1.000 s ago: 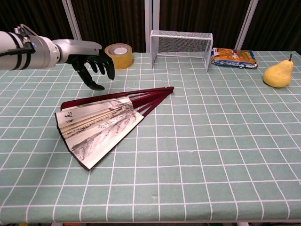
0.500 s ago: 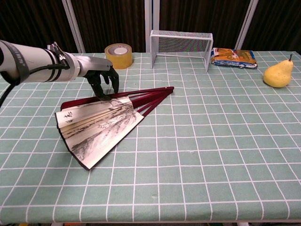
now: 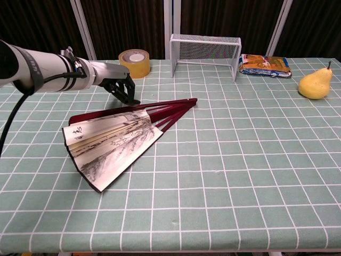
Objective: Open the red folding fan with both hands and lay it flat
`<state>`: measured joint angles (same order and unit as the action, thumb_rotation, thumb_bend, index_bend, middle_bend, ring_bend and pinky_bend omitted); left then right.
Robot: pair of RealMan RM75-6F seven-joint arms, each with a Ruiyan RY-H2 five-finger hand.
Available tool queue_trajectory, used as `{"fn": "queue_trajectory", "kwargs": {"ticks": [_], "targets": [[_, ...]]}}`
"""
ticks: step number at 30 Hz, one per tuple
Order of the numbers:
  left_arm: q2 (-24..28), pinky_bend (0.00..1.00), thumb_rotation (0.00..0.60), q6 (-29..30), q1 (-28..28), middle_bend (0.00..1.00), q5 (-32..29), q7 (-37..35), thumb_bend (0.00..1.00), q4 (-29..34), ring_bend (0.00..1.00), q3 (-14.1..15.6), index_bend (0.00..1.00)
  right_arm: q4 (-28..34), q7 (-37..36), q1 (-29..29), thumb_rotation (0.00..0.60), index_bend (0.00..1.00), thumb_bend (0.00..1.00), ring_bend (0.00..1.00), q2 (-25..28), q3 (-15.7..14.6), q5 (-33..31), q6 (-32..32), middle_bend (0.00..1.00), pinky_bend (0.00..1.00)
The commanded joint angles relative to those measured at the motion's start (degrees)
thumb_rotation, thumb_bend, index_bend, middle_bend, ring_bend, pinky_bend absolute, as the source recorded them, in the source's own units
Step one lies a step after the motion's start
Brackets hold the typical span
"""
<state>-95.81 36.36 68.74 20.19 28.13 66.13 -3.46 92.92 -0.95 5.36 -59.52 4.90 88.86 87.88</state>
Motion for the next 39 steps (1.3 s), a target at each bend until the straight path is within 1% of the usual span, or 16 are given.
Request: {"fn": "queue_trajectory", "kwargs": {"ticks": [1, 6, 14, 19, 23, 26, 29, 32, 34, 39], "targets": [[0.1, 0.23, 0.197, -0.8, 0.4, 0.21, -1.7, 0.5, 0.33, -0.4, 0.16, 0.1, 0.44, -0.1, -0.1, 0.0, 0.600, 0.13, 0.24, 0.00, 0.0, 0.0, -0.1, 0.0, 0.18, 0.00], [-0.4, 0.23, 0.187, -0.3, 0.5, 0.21, -1.1, 1.2, 0.33, 0.1, 0.16, 0.6, 0.44, -0.5, -0.4, -0.1, 0.600, 0.14, 0.24, 0.00, -0.4, 0.0, 0.0, 0.1, 0.18, 0.00], [-1.7, 0.23, 0.187, 0.8, 0.1, 0.21, 0.9, 1.2, 0.33, 0.7, 0.16, 0.4, 0.44, -1.0, -1.0, -0.5, 0.600, 0.14, 0.24, 0.00, -0.3, 0.1, -0.2, 0.7, 0.18, 0.00], [-2.3, 0.23, 0.187, 2.6, 0.0, 0.21, 1.5, 2.4, 0.33, -0.1, 0.16, 0.7, 0.37, -1.3, -1.2, -0.6, 0.600, 0.14, 0.24, 0.00, -0.4, 0.1, -0.2, 1.0, 0.18, 0.00], [-2.2, 0.23, 0.181, 2.8, -0.2, 0.21, 1.1, 3.4, 0.33, 0.0, 0.16, 0.8, 0.36, -1.4, -1.5, -0.8, 0.600, 0.14, 0.24, 0.00, -0.4, 0.1, 0.0, 1.3, 0.18, 0.00], [-2.0, 0.23, 0.179, 2.3, -0.5, 0.21, 0.8, 3.1, 0.33, 1.0, 0.16, 0.4, 0.35, -1.6, -1.8, -0.9, 0.600, 0.15, 0.25, 0.00, -0.5, 0.1, 0.1, 1.6, 0.18, 0.00], [-1.8, 0.23, 0.182, 3.5, -1.3, 0.22, 2.3, 1.4, 0.33, 1.8, 0.17, -1.1, 0.35, -1.7, -1.9, -1.1, 0.600, 0.15, 0.25, 0.00, -0.5, 0.1, 0.1, 1.8, 0.18, 0.00], [-0.9, 0.23, 0.182, 4.5, -2.2, 0.25, 4.6, -0.1, 0.32, 2.8, 0.20, -2.1, 0.35, -1.6, -1.9, -1.3, 0.600, 0.15, 0.25, 0.00, -0.4, 0.1, 0.1, 2.1, 0.18, 0.00], [-0.3, 0.23, 0.183, 4.7, -2.4, 0.26, 5.7, -0.2, 0.32, 3.6, 0.23, -2.2, 0.35, -1.6, -2.0, -1.4, 0.600, 0.15, 0.25, 0.00, -0.4, 0.1, 0.2, 2.4, 0.18, 0.00], [-0.5, 0.27, 0.185, 4.0, -2.5, 0.31, 5.4, 0.3, 0.32, 3.8, 0.29, -2.1, 0.33, -1.7, -2.3, -1.6, 0.600, 0.15, 0.25, 0.00, -0.5, 0.0, 0.5, 2.7, 0.18, 0.00]]}}
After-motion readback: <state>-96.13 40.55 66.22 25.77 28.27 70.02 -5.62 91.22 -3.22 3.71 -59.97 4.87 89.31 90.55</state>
